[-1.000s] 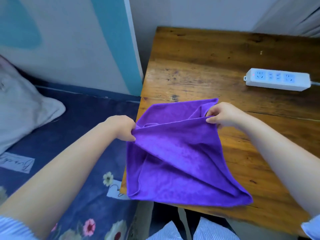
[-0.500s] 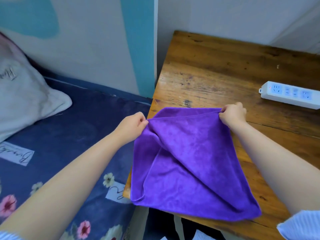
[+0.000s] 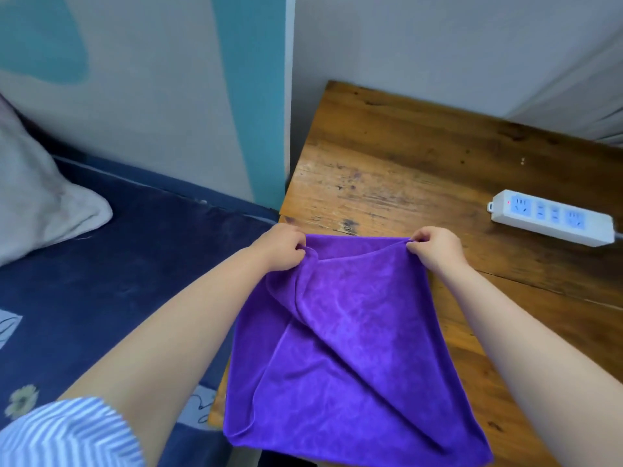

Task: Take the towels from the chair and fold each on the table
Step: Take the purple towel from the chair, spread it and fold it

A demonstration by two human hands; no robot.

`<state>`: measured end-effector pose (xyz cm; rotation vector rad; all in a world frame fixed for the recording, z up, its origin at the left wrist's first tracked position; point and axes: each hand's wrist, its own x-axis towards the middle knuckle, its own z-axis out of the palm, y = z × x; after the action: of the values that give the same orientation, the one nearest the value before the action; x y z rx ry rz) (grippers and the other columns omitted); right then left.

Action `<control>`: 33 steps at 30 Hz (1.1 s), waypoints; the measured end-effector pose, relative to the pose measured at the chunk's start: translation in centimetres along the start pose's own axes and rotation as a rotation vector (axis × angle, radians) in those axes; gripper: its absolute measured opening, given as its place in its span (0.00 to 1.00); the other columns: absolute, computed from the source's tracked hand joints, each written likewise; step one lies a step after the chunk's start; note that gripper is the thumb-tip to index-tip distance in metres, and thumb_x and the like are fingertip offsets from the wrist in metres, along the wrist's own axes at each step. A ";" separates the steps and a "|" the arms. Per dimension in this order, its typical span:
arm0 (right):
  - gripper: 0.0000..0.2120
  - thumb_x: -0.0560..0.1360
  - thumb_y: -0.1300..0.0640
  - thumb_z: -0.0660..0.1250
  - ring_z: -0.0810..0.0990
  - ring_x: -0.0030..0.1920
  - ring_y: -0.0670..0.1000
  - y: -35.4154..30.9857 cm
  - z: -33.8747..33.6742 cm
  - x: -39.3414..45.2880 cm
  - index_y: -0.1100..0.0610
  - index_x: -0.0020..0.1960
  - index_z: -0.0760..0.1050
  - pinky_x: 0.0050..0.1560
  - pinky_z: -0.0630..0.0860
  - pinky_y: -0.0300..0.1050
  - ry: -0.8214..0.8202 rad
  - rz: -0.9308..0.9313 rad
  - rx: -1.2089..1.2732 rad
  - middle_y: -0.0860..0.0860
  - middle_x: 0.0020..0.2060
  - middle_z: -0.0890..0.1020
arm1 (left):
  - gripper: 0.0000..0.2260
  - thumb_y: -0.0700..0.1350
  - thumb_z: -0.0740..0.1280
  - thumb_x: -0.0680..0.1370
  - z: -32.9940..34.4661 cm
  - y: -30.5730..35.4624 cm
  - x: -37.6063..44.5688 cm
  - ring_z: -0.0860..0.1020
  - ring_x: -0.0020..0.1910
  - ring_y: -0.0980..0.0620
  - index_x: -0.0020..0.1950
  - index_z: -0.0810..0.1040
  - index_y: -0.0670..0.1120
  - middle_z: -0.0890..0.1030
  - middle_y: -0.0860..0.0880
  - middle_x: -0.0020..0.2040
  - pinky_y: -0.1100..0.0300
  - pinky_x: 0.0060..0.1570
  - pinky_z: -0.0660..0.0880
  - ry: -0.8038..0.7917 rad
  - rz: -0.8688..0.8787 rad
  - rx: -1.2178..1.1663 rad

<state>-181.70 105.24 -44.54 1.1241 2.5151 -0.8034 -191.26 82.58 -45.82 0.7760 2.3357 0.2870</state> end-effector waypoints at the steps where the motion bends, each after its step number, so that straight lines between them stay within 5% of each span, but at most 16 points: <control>1: 0.08 0.73 0.64 0.64 0.77 0.54 0.59 0.0 0.0 0.1 0.63 0.49 0.79 0.44 0.65 0.39 -0.004 -0.019 -0.015 0.61 0.49 0.82 | 0.11 0.41 0.60 0.78 0.1 0.1 0.4 0.71 0.62 0.45 0.53 0.80 0.38 0.77 0.44 0.59 0.54 0.61 0.69 -0.027 0.008 -0.007; 10: 0.09 0.72 0.66 0.59 0.77 0.54 0.60 0.2 0.1 1.3 0.62 0.48 0.77 0.44 0.67 0.41 0.007 -0.032 -0.147 0.62 0.51 0.81 | 0.11 0.44 0.59 0.79 -2.2 0.0 0.6 0.69 0.60 0.45 0.54 0.78 0.43 0.77 0.43 0.55 0.55 0.54 0.68 -0.158 0.022 0.175; 16: 0.07 0.75 0.63 0.59 0.75 0.55 0.63 1.5 -1.3 0.6 0.64 0.48 0.75 0.48 0.71 0.47 0.107 -0.101 -0.176 0.64 0.52 0.79 | 0.10 0.44 0.60 0.79 -3.2 -1.8 -0.9 0.71 0.51 0.46 0.38 0.68 0.48 0.73 0.48 0.41 0.57 0.49 0.67 -0.191 0.015 0.164; 23: 0.10 0.76 0.62 0.60 0.76 0.54 0.62 3.8 -3.4 0.0 0.66 0.52 0.76 0.50 0.73 0.50 0.190 -0.049 -0.188 0.63 0.52 0.79 | 0.08 0.45 0.61 0.79 -4.2 -0.7 -1.2 0.69 0.44 0.50 0.46 0.75 0.41 0.72 0.48 0.43 0.58 0.45 0.65 -0.074 0.093 0.217; 28: 0.11 0.76 0.61 0.61 0.76 0.54 0.61 4.5 -4.7 -0.9 0.66 0.53 0.77 0.51 0.74 0.49 0.226 -0.026 -0.192 0.62 0.52 0.80 | 0.10 0.49 0.61 0.79 -4.4 0.1 -1.5 0.69 0.43 0.52 0.43 0.71 0.44 0.70 0.49 0.43 0.59 0.41 0.63 -0.156 0.059 0.355; 33: 0.12 0.76 0.59 0.63 0.77 0.53 0.60 5.6 -6.3 -2.5 0.66 0.52 0.79 0.50 0.74 0.48 0.247 -0.049 -0.235 0.61 0.50 0.81 | 0.12 0.48 0.63 0.78 -5.3 1.2 -2.9 0.75 0.51 0.47 0.51 0.79 0.41 0.76 0.45 0.51 0.56 0.46 0.70 -0.111 0.103 0.442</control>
<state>-175.94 110.50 -40.37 1.1450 2.7573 -0.3841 -192.34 81.79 -39.75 1.0934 2.2828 -0.2348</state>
